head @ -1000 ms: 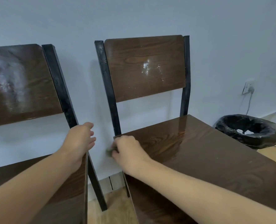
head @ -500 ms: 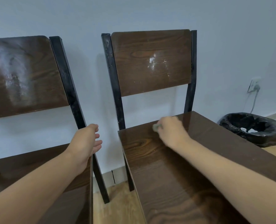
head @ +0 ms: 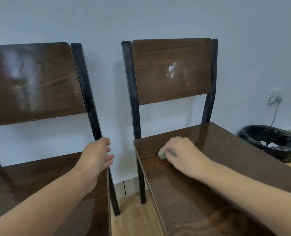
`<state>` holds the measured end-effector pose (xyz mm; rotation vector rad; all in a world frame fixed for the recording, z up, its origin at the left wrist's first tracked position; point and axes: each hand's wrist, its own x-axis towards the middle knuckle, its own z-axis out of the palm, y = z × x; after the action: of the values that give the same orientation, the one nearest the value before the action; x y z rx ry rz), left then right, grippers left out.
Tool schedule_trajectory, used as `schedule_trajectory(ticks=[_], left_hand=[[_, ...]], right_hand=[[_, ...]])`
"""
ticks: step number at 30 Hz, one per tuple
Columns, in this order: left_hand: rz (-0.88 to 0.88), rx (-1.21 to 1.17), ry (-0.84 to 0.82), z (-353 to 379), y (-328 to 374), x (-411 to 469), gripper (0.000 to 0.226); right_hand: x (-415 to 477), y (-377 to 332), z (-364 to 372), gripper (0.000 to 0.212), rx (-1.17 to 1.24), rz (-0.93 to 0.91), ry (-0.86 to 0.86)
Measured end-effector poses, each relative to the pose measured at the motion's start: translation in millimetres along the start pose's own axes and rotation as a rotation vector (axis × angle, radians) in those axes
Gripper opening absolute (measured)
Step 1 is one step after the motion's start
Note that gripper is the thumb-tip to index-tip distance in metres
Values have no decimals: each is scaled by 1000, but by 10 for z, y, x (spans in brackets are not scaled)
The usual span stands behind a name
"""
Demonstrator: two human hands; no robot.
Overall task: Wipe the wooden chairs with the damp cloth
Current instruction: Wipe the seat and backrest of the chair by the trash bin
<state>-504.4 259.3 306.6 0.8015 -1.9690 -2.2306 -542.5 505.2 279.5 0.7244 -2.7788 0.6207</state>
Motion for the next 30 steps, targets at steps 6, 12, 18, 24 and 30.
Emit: schedule_trajectory(ticks=[6,12,18,24,30], left_hand=[[-19,-9,-23,-36,-82,-59,40],[-56,-51,-26,35,-81,-63,43],[-17,-8,-32,-67,-101,-39,42],[-32,-58,-48,-142,-135,-37,46],[-32,-57,-22,-43,-177,-14,40]], right_hand=[[288,854,-292,23,-141,348,90],[283,-84,161,26,-4,112,10],[-272,-400,105,26,-10,-187,-98],[-135,1075,-467,19,-198,463,148],[-227,538,-242,30,-129,371,150]])
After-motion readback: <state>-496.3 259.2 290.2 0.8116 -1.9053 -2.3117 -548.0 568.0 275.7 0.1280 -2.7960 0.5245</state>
